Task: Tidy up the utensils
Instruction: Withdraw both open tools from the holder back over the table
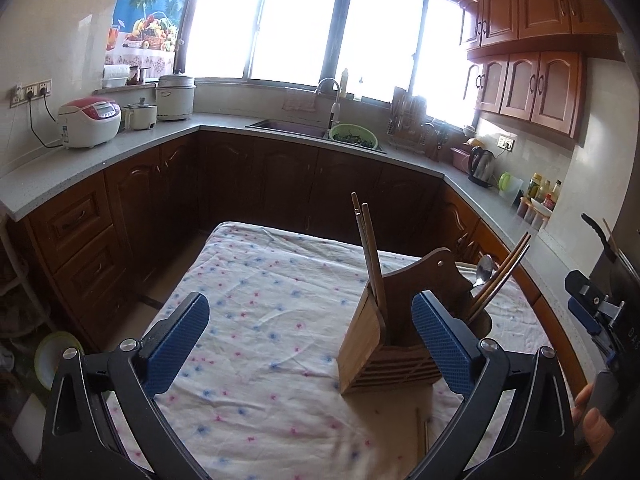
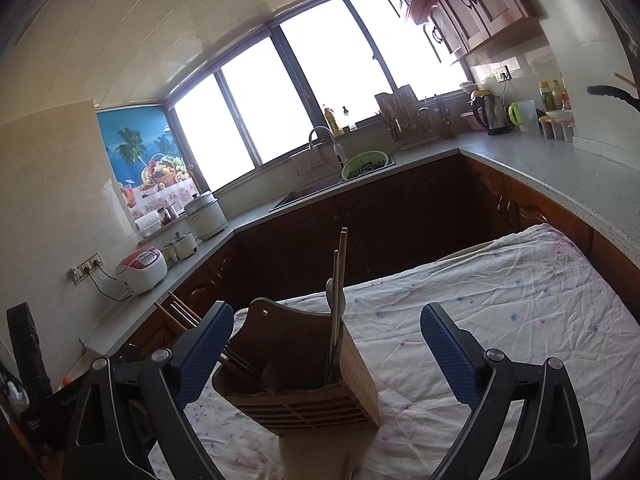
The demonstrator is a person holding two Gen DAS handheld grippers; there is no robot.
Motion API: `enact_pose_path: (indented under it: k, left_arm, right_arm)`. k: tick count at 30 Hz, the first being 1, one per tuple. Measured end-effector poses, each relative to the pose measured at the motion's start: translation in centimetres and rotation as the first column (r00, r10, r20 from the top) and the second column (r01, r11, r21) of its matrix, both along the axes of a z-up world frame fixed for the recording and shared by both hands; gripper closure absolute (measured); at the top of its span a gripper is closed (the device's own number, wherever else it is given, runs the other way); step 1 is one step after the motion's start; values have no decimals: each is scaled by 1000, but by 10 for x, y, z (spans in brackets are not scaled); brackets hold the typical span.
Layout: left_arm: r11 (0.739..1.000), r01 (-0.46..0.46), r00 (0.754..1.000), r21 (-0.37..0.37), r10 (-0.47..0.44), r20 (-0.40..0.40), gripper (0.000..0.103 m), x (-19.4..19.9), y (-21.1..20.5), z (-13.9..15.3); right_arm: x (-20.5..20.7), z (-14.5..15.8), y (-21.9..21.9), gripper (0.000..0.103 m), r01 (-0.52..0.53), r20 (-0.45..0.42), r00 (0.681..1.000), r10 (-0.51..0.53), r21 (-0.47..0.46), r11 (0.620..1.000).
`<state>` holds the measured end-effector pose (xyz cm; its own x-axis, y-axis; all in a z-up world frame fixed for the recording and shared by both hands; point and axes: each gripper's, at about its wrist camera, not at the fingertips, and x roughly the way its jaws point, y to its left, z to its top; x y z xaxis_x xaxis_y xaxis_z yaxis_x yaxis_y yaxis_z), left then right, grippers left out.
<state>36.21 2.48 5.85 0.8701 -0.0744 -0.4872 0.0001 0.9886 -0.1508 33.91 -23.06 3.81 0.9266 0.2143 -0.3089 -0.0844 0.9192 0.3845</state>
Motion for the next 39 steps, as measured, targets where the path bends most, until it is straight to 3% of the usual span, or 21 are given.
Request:
enact_pose_path:
  k: [4,20,30,33,39]
  left_arm:
    - [999,1,1000,39,-2,17,0,-23,-1,8]
    - [999,5,998,31,-7,59,0,-103,7,22]
    - [998,41,998,44,-43,54,0,-191,7,-24]
    - [996,20,997,82,-26,69,0,-216,6,-38]
    - [998,2,996,68,-8,89,0,-245,12,-56]
  right_arm:
    - [-19,3,5,6,-14,9,1000,15,-33,999]
    - [-103,19,30,4,-84,79,993,92,-103,991]
    - [-173,-14,52,2,-83,88,991,101,-185,979]
    - [-190,-26,57,1,-85,74,992,103,-216,973]
    - [-216,-48,66,1,-72,50,995,88,-271,960]
